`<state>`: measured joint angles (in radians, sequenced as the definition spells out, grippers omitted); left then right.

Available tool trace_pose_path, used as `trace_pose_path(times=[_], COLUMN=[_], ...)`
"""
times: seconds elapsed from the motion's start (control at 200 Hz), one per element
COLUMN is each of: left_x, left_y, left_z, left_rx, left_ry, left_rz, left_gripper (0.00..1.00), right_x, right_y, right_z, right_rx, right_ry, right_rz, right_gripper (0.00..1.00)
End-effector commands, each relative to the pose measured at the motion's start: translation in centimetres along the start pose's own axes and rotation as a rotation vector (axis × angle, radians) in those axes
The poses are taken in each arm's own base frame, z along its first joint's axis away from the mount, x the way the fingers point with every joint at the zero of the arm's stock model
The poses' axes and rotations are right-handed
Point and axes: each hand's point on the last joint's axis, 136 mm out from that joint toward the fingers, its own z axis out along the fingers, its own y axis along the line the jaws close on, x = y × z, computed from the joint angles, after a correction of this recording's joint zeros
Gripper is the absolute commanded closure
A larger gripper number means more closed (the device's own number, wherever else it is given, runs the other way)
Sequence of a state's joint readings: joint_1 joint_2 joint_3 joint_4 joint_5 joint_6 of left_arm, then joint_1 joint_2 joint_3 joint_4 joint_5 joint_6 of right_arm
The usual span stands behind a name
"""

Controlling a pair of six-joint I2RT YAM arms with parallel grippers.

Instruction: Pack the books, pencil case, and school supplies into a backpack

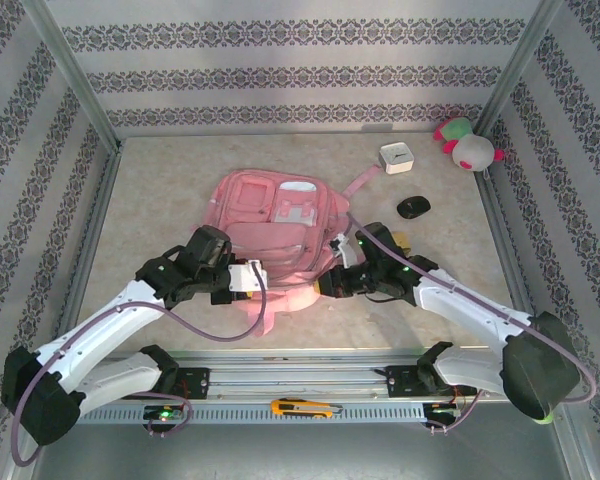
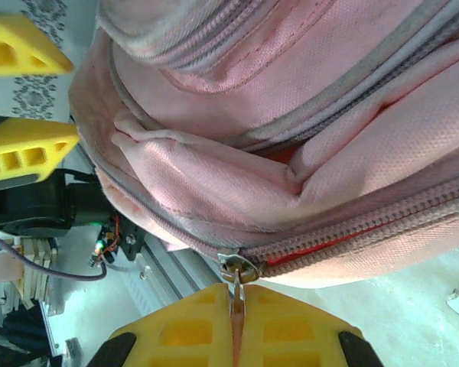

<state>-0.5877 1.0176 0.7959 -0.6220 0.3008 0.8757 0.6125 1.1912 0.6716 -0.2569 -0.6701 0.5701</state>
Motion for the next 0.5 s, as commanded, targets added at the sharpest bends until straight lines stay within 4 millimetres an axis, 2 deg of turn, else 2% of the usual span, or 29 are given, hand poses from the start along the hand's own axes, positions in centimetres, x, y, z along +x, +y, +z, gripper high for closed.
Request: trace_pose_path(times=[0.0,0.11,0.2,0.285,0.41,0.46,0.495], left_x=[-2.7,-7.2,-8.8,-8.6,-6.8,-6.3,-6.0], left_y=[-0.9,-0.9,-0.7,-0.2,0.2,0.2,0.1], left_z=[-0.6,-0.1,1.3,3.7,6.8,7.4,7.7], left_rx=[0.047,-0.005,-0.042,-0.075,-0.091,-0.094,-0.087], left_ry=[-0.114,-0.232,-0.251,-0.199,-0.083,-0.053,-0.040], left_rz=[-0.069,-0.040,-0.042,-0.060,-0.070,-0.061,-0.052], left_gripper=[0.48,0.41,0.35,0.33,0.33,0.36,0.42], right_x=[-0.9,-1.1,-1.4,-1.5,-1.5,-1.5,-1.5], right_y=[1.2,1.8,2.3,2.6,3.0,3.1,3.1], right_z=[0.7,1.0,0.9,0.8,0.6,0.5,0.3], right_rx=[-0.027,-0.042,-0.055,-0.063,-0.076,-0.079,-0.080], right_ry=[-0.019,-0.018,-0.025,-0.030,-0.031,-0.036,-0.040], right_rz=[-0.026,-0.037,-0.045,-0.050,-0.055,-0.059,-0.057], right_gripper=[1.00,1.00,1.00,1.00,1.00,1.00,1.00])
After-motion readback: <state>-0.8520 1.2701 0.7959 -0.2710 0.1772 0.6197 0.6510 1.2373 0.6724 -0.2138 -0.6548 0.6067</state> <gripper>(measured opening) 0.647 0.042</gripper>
